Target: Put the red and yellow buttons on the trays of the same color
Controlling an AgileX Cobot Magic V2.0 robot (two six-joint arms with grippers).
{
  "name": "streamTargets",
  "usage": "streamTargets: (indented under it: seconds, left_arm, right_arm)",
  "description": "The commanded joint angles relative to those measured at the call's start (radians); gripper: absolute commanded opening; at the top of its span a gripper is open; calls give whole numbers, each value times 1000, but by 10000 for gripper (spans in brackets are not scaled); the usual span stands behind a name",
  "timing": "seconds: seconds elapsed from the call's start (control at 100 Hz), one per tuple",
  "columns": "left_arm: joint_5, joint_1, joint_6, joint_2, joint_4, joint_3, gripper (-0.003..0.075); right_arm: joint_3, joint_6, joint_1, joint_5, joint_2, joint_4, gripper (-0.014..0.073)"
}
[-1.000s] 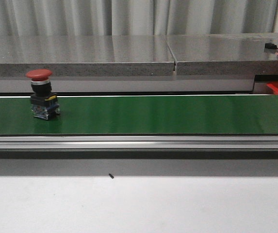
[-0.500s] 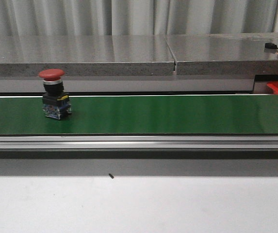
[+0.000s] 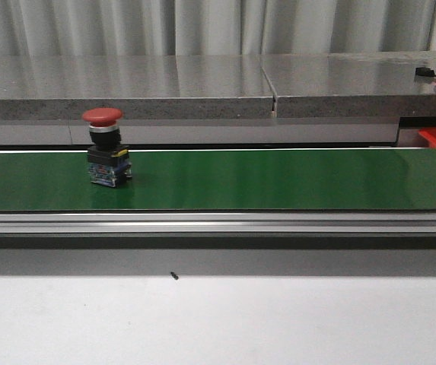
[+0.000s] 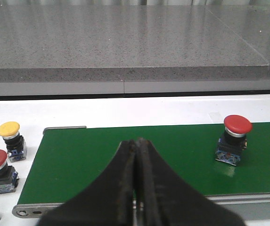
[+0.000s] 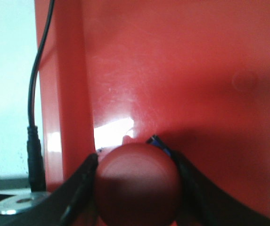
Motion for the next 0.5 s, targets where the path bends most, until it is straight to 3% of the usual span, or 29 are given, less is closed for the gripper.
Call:
streamTargets:
  seconds: [0.0, 0.09, 0.28, 0.49]
  left_arm:
    - [-71, -7, -2, 7, -20, -25, -20]
    - [-71, -7, -2, 7, -20, -25, -20]
    - [-71, -7, -2, 7, -20, -25, -20]
    - [-71, -7, -2, 7, -20, -25, -20]
  right_arm:
    - [-33, -9, -9, -32, -57, 12, 226]
    - [-36, -9, -9, -31, -57, 12, 294]
    - [-36, -9, -9, -39, -65, 10, 556]
    - [-36, -13, -9, -60, -145, 10, 580]
